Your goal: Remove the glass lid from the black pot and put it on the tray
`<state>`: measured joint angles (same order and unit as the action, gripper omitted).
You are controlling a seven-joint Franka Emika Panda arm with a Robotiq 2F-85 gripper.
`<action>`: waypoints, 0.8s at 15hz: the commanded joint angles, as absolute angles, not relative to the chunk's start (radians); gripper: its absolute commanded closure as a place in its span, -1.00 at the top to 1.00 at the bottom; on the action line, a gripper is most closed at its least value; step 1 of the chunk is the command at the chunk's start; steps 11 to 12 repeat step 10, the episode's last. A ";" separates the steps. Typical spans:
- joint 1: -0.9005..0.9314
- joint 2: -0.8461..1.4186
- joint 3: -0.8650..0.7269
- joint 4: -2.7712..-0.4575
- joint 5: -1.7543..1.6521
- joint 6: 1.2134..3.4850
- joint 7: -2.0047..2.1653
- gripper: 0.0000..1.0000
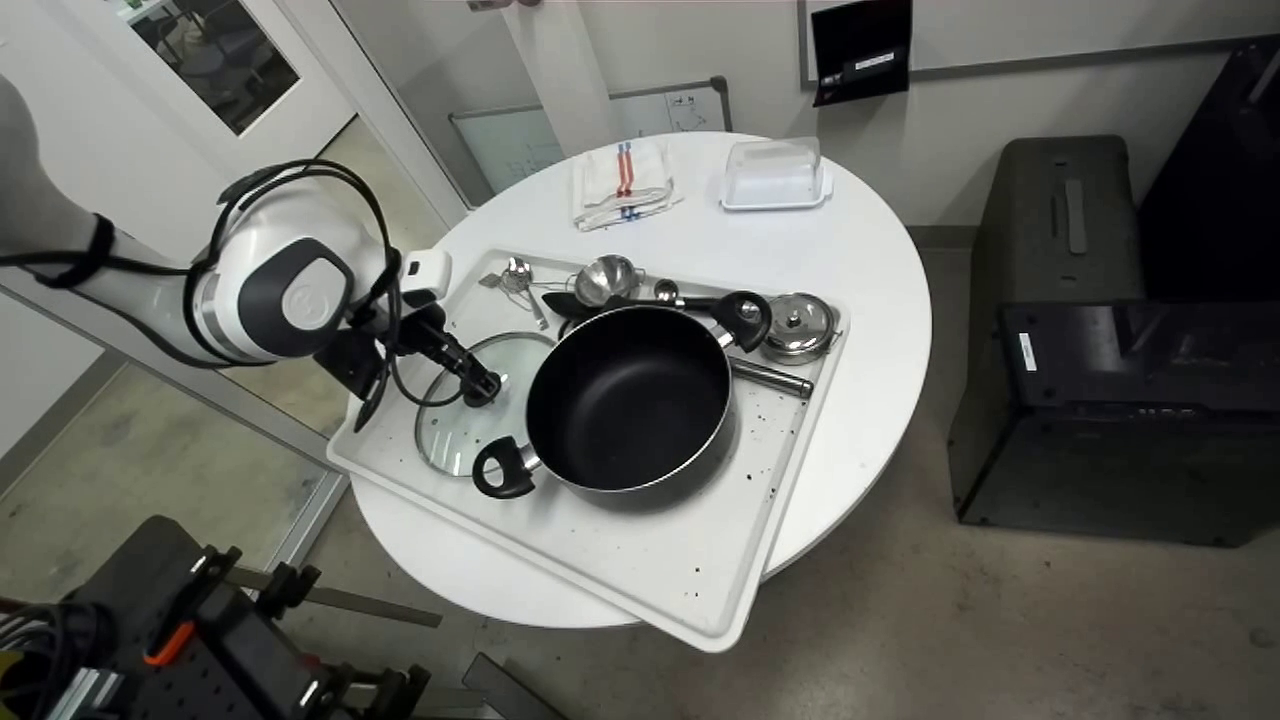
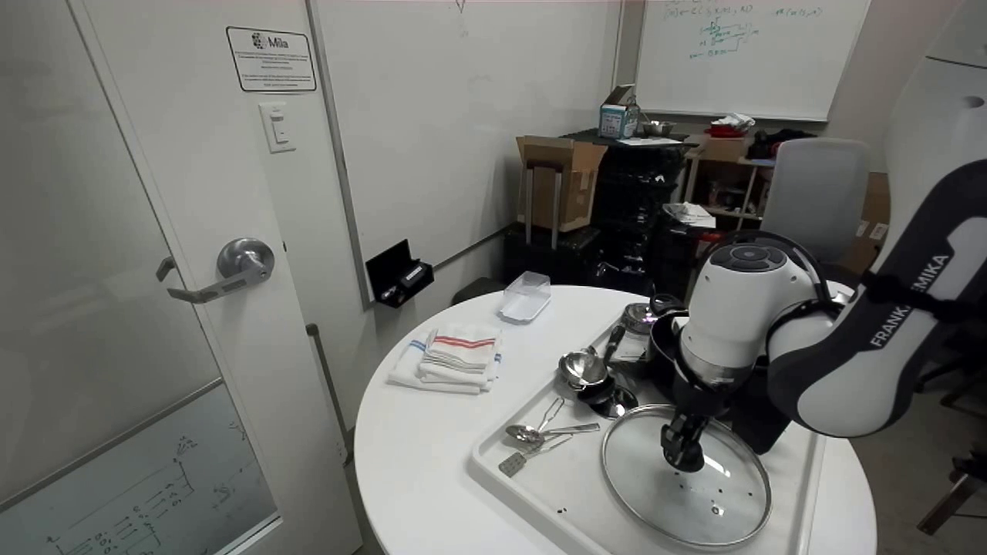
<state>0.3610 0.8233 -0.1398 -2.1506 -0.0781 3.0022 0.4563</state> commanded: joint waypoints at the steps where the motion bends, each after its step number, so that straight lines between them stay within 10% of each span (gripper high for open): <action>1: 0.364 0.825 -0.141 -2.143 -0.033 2.995 0.392 0.65; 4: 0.365 0.798 -0.141 -2.167 -0.031 2.994 0.377 0.99; 12: 0.389 0.656 -0.154 -2.279 -0.041 2.976 0.366 1.00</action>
